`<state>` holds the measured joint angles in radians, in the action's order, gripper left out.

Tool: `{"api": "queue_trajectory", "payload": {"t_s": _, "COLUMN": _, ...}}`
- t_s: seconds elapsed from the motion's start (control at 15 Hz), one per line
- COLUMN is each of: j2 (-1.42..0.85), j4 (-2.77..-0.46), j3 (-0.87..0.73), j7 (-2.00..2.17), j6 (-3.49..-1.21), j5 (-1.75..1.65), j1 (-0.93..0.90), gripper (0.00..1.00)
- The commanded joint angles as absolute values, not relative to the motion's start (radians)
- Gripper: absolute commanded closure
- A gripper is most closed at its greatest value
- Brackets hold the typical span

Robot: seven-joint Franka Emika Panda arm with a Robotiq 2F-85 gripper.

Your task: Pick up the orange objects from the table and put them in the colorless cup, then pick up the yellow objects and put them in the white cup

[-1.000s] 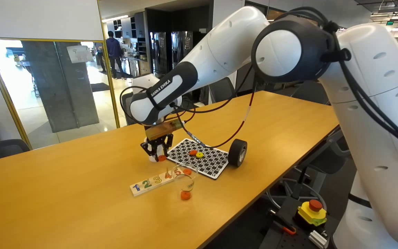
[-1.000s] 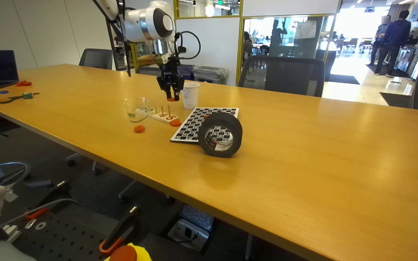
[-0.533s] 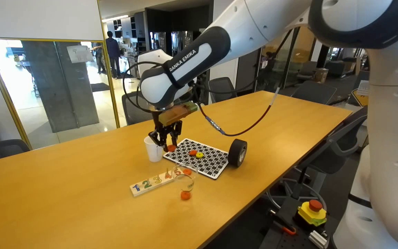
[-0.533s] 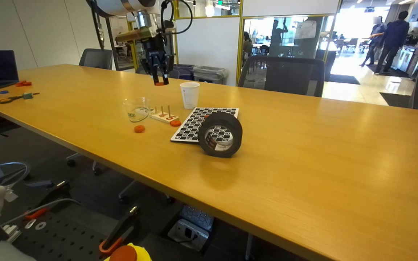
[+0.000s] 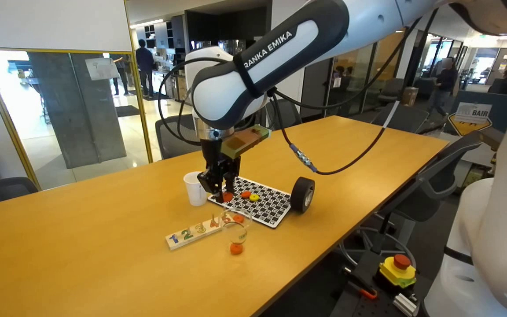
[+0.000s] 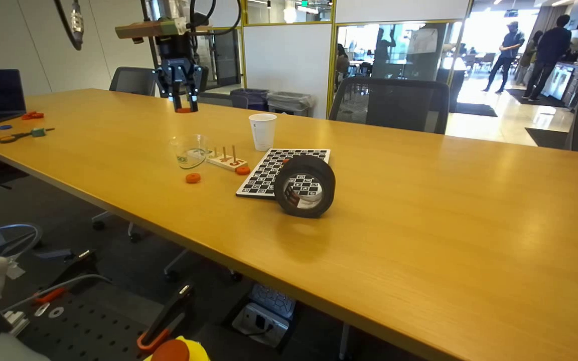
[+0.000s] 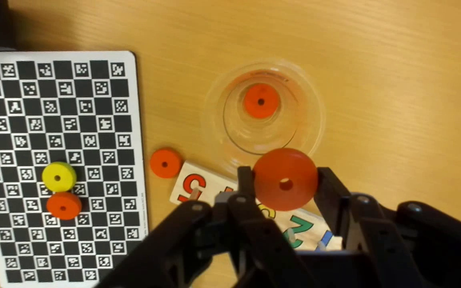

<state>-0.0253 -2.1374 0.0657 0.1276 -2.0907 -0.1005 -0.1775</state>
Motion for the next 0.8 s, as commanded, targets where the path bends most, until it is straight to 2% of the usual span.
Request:
{"api": "queue_trajectory", "payload": {"t_s": 0.0, "j2": 0.033, "j4": -2.223, "j3": 0.095, "j7": 0.037, "j6": -2.136, "j5": -0.034, "j1": -0.16, "gripper": 0.81}}
{"api": "queue_trajectory", "payload": {"t_s": 0.73, "j2": 0.008, "j4": -2.281, "j3": 0.078, "j7": -0.098, "j6": -2.227, "j5": 0.032, "j1": -0.113, "gripper": 0.82}}
